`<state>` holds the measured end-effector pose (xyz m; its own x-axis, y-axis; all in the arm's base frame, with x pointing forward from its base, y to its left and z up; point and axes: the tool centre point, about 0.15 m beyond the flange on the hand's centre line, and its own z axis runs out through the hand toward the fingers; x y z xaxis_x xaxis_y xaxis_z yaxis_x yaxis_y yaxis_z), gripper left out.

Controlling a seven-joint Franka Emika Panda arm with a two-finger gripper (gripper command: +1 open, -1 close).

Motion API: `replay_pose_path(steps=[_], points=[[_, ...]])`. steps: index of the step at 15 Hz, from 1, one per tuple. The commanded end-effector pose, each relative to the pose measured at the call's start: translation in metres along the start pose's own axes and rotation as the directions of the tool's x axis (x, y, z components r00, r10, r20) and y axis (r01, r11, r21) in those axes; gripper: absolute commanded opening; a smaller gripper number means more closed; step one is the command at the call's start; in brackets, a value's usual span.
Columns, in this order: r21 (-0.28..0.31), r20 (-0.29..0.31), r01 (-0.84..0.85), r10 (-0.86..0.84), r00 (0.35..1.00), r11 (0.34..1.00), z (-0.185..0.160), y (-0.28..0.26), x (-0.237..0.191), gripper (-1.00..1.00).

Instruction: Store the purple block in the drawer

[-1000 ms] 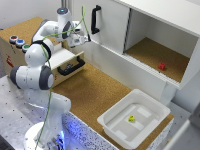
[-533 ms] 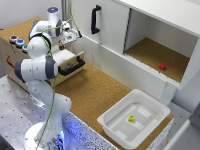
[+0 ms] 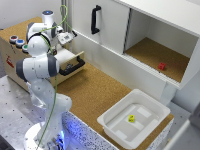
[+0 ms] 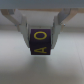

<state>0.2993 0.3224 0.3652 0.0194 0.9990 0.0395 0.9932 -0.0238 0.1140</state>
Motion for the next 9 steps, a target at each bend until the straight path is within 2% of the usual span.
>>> replay_pose_path(steps=[1,2,3,6,9], points=[[0.014,-0.044,0.034,-0.033,0.998,0.999,0.052,0.000,-0.001,-1.00],[0.023,-0.026,0.021,-0.020,0.999,1.000,0.054,0.002,0.001,-1.00],[0.011,-0.035,0.006,-0.006,0.999,1.000,0.049,0.005,0.003,1.00],[-0.014,-0.079,0.006,-0.007,0.997,1.000,0.013,0.007,0.005,1.00],[-0.043,-0.121,0.015,-0.020,0.992,0.999,-0.037,0.003,0.004,1.00]])
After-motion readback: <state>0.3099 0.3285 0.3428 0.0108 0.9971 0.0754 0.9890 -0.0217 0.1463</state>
